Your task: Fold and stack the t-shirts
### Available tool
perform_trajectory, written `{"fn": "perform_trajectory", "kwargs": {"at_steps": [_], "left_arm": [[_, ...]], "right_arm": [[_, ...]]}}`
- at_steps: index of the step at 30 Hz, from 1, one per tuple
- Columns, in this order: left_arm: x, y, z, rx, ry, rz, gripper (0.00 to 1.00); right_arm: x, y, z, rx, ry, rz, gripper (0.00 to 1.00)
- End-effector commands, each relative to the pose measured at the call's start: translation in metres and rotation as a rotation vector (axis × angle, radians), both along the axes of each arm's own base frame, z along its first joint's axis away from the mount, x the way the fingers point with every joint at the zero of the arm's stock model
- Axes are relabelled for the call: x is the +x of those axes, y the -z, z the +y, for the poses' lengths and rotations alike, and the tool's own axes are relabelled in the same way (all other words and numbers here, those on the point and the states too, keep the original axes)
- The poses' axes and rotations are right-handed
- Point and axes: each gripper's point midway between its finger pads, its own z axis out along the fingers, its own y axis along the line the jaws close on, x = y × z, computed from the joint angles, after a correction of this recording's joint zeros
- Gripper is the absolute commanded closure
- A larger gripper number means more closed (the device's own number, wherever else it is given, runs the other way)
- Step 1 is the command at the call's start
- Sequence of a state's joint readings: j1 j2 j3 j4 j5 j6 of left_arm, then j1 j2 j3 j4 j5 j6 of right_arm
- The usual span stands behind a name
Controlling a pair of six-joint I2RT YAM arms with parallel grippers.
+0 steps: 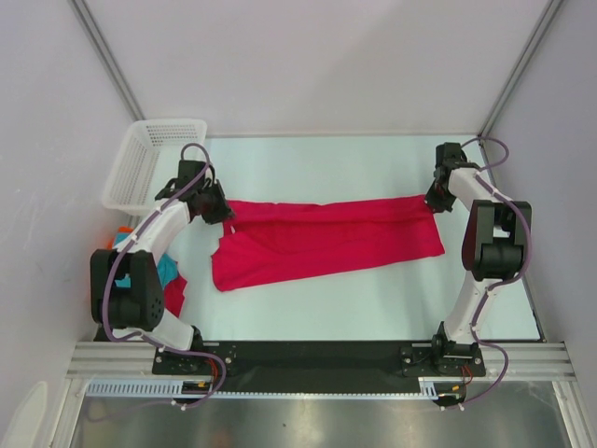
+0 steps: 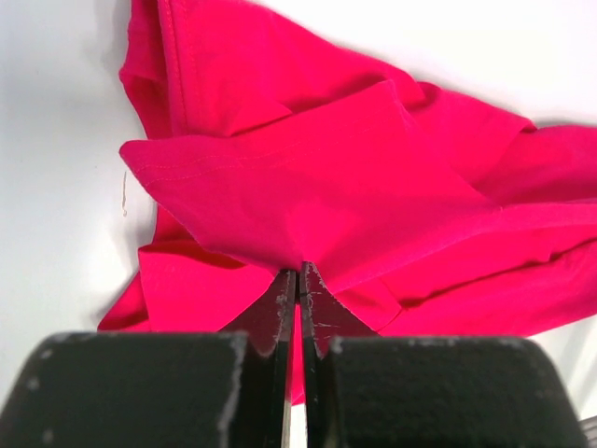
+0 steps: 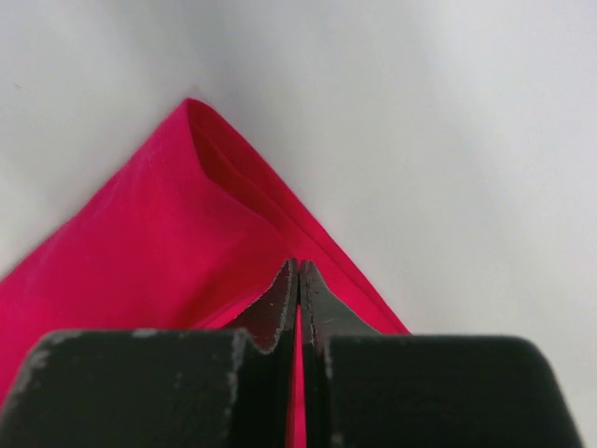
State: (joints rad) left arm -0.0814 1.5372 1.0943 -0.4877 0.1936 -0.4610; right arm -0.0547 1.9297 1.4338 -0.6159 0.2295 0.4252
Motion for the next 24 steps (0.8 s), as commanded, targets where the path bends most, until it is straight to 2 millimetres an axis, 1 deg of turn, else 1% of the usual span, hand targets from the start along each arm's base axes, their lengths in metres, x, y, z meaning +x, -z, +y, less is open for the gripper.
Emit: {"fn": "perform_trajectory", "kwargs": {"at_steps": [1, 4, 7, 8, 9, 10, 11, 12, 13, 15, 17, 18, 20, 21, 23, 24], "left_arm": [[-0.008, -0.01, -0.002, -0.003, 0.016, -0.027, 0.96], [-0.011, -0.007, -0.002, -0.006, 0.019, -0.019, 0.96], [-0.012, -0.005, -0.004, -0.013, 0.024, -0.01, 0.94], [-0.013, -0.004, -0.003, -0.013, 0.024, -0.002, 0.86], [-0.013, -0.004, -0.004, -0.009, 0.027, -0.001, 0.77], [-0.014, -0.005, -0.003, -0.006, 0.027, -0.001, 0.66], [-0.015, -0.006, -0.003, -0.004, 0.027, 0.001, 0.4], [-0.014, -0.01, -0.001, 0.001, 0.023, -0.009, 0.28], [-0.013, -0.012, 0.001, 0.013, 0.014, -0.015, 0.12], [-0.008, -0.02, 0.005, 0.03, 0.0, -0.031, 0.01], [-0.006, -0.022, 0.008, 0.048, -0.013, -0.026, 0.01], [0.0, -0.028, 0.009, 0.048, -0.018, -0.04, 0.0], [0.007, -0.032, 0.008, 0.045, -0.019, -0.05, 0.0], [0.015, -0.037, 0.007, 0.042, -0.021, -0.059, 0.0], [0.027, -0.039, 0.005, 0.033, -0.025, -0.07, 0.0], [0.038, -0.038, 0.003, 0.026, -0.021, -0.073, 0.01]], "right_arm": [[-0.004, -0.017, -0.009, -0.044, 0.027, -0.035, 1.0], [-0.007, -0.017, -0.009, -0.046, 0.028, -0.033, 1.0], [-0.005, -0.018, -0.01, -0.048, 0.024, -0.033, 1.0], [-0.005, -0.019, -0.009, -0.048, 0.021, -0.031, 0.96], [-0.005, -0.02, -0.01, -0.051, 0.019, -0.024, 0.89], [-0.003, -0.021, -0.01, -0.051, 0.015, -0.028, 0.8], [-0.003, -0.023, -0.011, -0.055, 0.017, -0.028, 0.6], [-0.003, -0.025, -0.011, -0.056, 0.016, -0.029, 0.54], [-0.001, -0.03, -0.011, -0.057, 0.017, -0.041, 0.48], [0.0, -0.032, -0.01, -0.055, 0.013, -0.042, 0.45], [0.004, -0.039, -0.008, -0.05, 0.012, -0.058, 0.43], [0.004, -0.041, -0.007, -0.05, 0.011, -0.061, 0.43], [0.007, -0.047, -0.005, -0.054, 0.002, -0.072, 0.41], [0.007, -0.048, -0.005, -0.055, 0.0, -0.071, 0.41], [0.01, -0.052, -0.004, -0.056, -0.006, -0.082, 0.41], [0.01, -0.052, -0.004, -0.054, -0.006, -0.08, 0.4]]}}
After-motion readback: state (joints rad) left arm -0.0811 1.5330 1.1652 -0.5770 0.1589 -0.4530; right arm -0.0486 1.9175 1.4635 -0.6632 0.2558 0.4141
